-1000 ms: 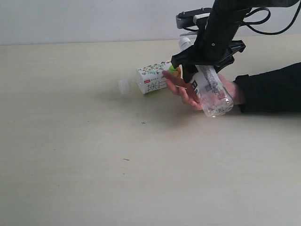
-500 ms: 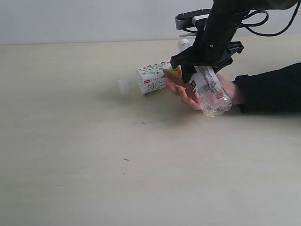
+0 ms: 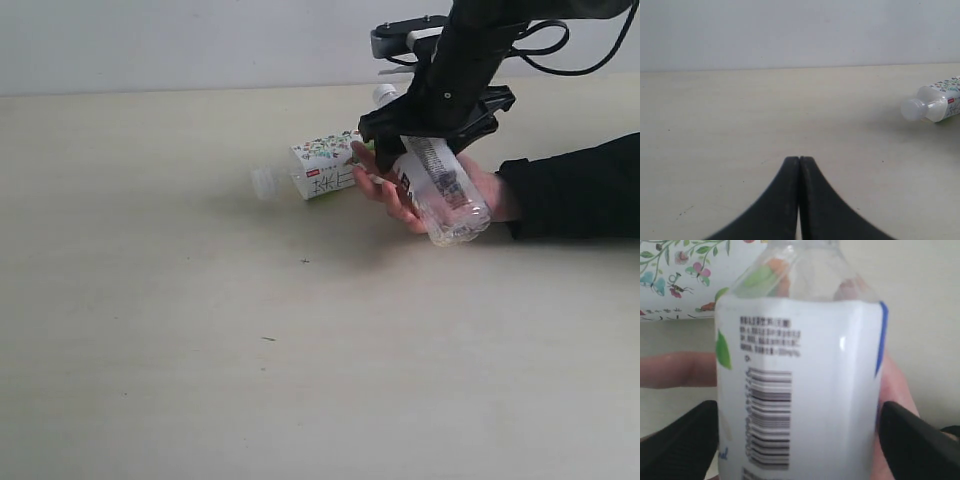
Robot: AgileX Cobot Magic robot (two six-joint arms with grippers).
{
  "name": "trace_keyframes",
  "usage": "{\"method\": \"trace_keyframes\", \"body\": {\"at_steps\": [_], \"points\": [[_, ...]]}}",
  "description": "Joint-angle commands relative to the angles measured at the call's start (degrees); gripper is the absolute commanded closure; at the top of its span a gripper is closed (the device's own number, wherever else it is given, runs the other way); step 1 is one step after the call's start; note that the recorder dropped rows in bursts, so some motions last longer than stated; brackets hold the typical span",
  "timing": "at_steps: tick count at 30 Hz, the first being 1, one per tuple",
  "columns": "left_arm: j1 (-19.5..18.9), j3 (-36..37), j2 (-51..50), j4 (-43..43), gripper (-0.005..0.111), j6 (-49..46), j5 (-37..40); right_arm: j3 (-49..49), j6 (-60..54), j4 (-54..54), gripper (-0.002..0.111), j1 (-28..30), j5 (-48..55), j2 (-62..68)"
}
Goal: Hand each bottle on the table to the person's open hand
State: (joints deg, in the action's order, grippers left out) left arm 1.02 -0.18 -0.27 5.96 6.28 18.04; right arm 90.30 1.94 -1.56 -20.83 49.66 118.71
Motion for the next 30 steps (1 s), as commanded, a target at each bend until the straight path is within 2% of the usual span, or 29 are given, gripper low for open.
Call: {"method": "trace_keyframes", "body": {"at_steps": [1, 9, 11, 12, 13, 14, 15, 16, 17, 20, 22, 24, 27, 30], "points": [[0.2, 0.2, 0.3, -0.2, 0.104, 0.1, -0.2, -0.1, -0.2, 0.3, 0.026, 0.1, -0.9, -3.5], [0.2, 0.2, 0.3, -0.2, 0.104, 0.1, -0.2, -0.1, 0.2, 0.4, 0.026, 0.1, 3.2, -11.7], [0.2, 0.2, 0.3, -0.2, 0.104, 0.1, -0.2, -0.1, -0.5, 0.4, 0.030, 0.1, 5.6, -14.8], [0.2, 0.2, 0.3, -0.2, 0.104, 0.1, -0.2, -0.2, -1.0, 0.4, 0.036, 0.1, 6.1, -16.2], [0.2, 0.2, 0.3, -0.2, 0.104, 0.1, -0.2, -2.0, -2.5, -2.2, 0.054, 0.1, 6.1, -20.3], [0.2, 0.2, 0.3, -0.2, 0.104, 0.1, -0.2, -3.2, -3.4, -3.5, 0.063, 0.1, 5.6, -22.7], [0.2, 0.2, 0.3, -0.2, 0.104, 0.1, -0.2, -7.2, -5.7, -5.6, 0.084, 0.1, 3.9, -27.9], [0.2, 0.2, 0.3, -0.2, 0.104, 0.1, -0.2, -9.7, -7.1, -6.1, 0.091, 0.1, 3.2, -30.2], [0.2, 0.2, 0.3, -0.2, 0.104, 0.1, -0.2, -15.4, -10.1, -6.1, 0.107, 0.1, 1.9, -35.9], [0.2, 0.2, 0.3, -0.2, 0.104, 0.1, -0.2, -28.2, -12.7, -3.8, 0.108, 0.1, -3.2, -47.5], [0.2, 0.2, 0.3, -0.2, 0.104, 0.1, -0.2, -42.7, -12.9, -1.9, 0.108, 0.1, -11.2, -57.7], [0.2, 0.2, 0.3, -0.2, 0.104, 0.1, -0.2, -52.7, -12.9, -0.5, 0.108, 0.1, -16.5, -65.9], [0.2, 0.2, 0.3, -0.2, 0.104, 0.1, -0.2, -59.2, -11.9, -0.3, 0.108, 0.1, -25.7, -75.5], [0.2, 0.2, 0.3, -0.2, 0.104, 0.1, -0.2, -59.5, -11.9, 3.0, 0.108, 0.1, -24.1, -82.3]]}}
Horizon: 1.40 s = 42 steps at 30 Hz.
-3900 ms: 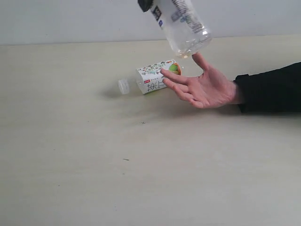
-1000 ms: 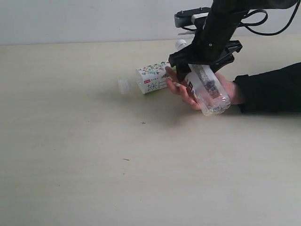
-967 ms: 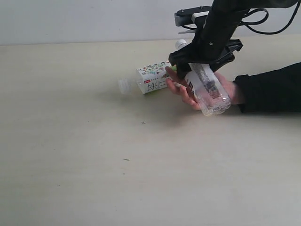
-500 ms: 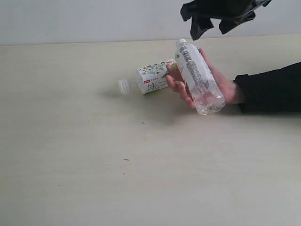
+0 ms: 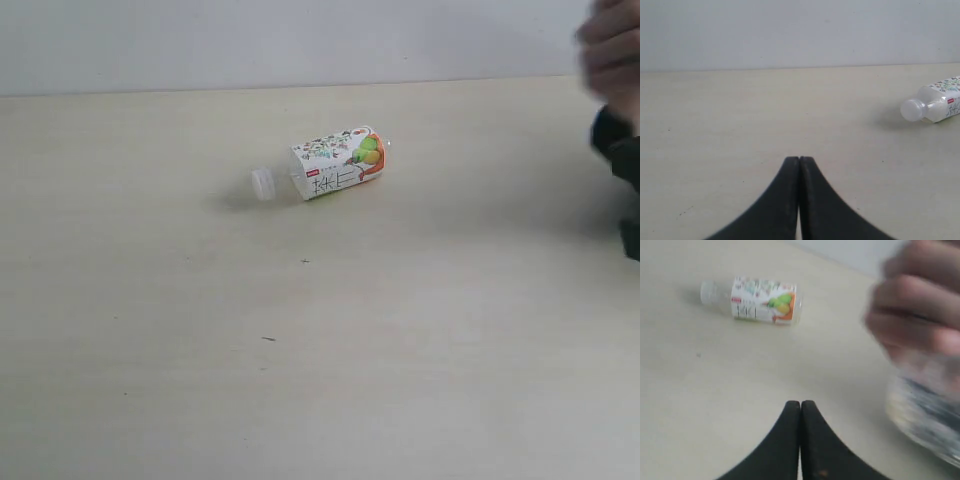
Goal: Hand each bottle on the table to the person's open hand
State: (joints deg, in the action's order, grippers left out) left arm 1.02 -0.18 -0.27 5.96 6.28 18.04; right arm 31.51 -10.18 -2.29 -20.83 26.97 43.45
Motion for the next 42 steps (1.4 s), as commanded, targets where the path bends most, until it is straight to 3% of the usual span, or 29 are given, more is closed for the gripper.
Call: {"method": "trace_keyframes", "body": {"at_steps": [1, 4, 13, 19, 37, 42], "points": [[0.2, 0.2, 0.3, -0.2, 0.104, 0.1, -0.2, -0.7, 0.2, 7.2, 0.108, 0.1, 3.1, -8.4], [0.2, 0.2, 0.3, -0.2, 0.104, 0.1, -0.2, -1.1, 0.4, 8.9, 0.108, 0.1, 9.2, -8.9], [0.2, 0.2, 0.3, -0.2, 0.104, 0.1, -0.2, -7.3, 4.3, 3.2, 0.108, 0.1, -6.3, -8.9], [0.2, 0.2, 0.3, -0.2, 0.104, 0.1, -0.2, -8.4, 5.9, 1.6, 0.108, 0.1, -2.3, -9.2], [0.2, 0.2, 0.3, -0.2, 0.104, 0.1, -0.2, -11.8, 5.7, 7.3, 0.108, 0.1, -1.0, -34.3], [0.2, 0.2, 0.3, -0.2, 0.104, 0.1, -0.2, -15.5, 5.7, 7.2, 0.108, 0.1, -8.2, -34.2]]}}
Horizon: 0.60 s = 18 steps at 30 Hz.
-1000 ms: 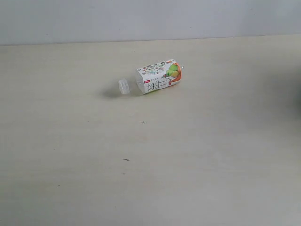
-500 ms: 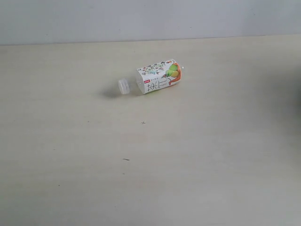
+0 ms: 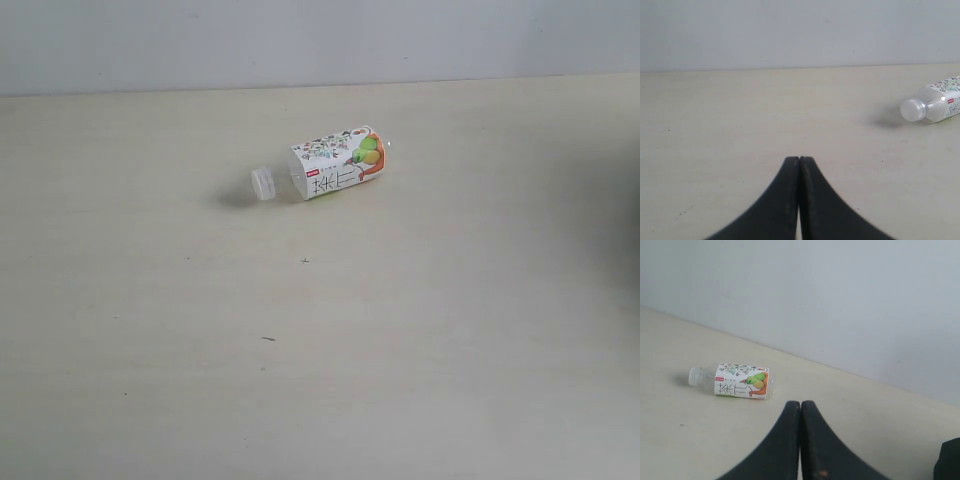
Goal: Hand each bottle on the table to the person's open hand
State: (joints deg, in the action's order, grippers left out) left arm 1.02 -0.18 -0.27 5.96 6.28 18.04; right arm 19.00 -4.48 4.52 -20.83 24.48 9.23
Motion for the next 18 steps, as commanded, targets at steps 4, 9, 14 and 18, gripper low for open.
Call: {"method": "trace_keyframes", "body": {"at_steps": [4, 9, 14, 18], "points": [[0.2, 0.2, 0.3, -0.2, 0.104, 0.1, -0.2, -5.9, 0.0, 0.4, 0.108, 0.1, -9.9, 0.2], [0.2, 0.2, 0.3, -0.2, 0.104, 0.1, -0.2, -6.1, 0.0, 0.1, 0.108, 0.1, -9.7, 0.2], [0.2, 0.2, 0.3, -0.2, 0.104, 0.1, -0.2, -6.0, 0.0, 0.1, 0.108, 0.1, -12.6, -0.5], [0.2, 0.2, 0.3, -0.2, 0.104, 0.1, -0.2, -6.0, 0.0, 0.2, 0.108, 0.1, -13.5, -4.0]]}}
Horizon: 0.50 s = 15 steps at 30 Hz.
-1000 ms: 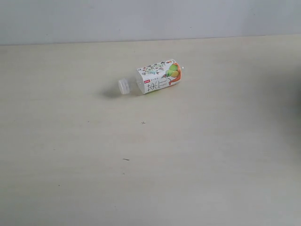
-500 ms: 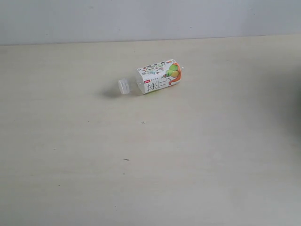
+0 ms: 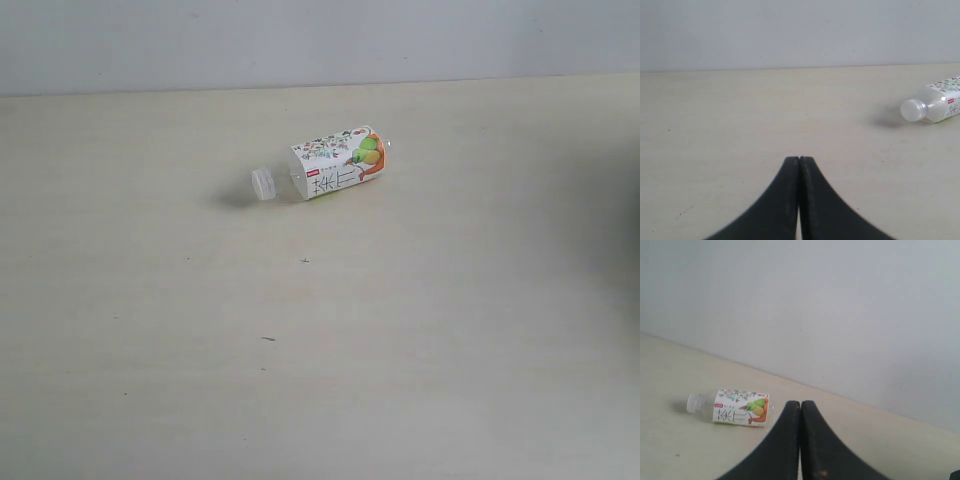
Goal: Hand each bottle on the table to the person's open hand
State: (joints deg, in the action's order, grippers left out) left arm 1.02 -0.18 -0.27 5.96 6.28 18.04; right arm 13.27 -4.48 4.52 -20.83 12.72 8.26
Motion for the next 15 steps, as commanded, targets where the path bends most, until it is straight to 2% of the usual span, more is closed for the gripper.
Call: {"method": "trace_keyframes", "body": {"at_steps": [1, 15], "points": [[0.2, 0.2, 0.3, -0.2, 0.104, 0.1, -0.2, -0.2, 0.0, 0.2, 0.108, 0.1, -1.5, -3.8], [0.2, 0.2, 0.3, -0.2, 0.104, 0.1, -0.2, -0.2, 0.0, -1.8, 0.108, 0.1, 0.8, -6.8]]}}
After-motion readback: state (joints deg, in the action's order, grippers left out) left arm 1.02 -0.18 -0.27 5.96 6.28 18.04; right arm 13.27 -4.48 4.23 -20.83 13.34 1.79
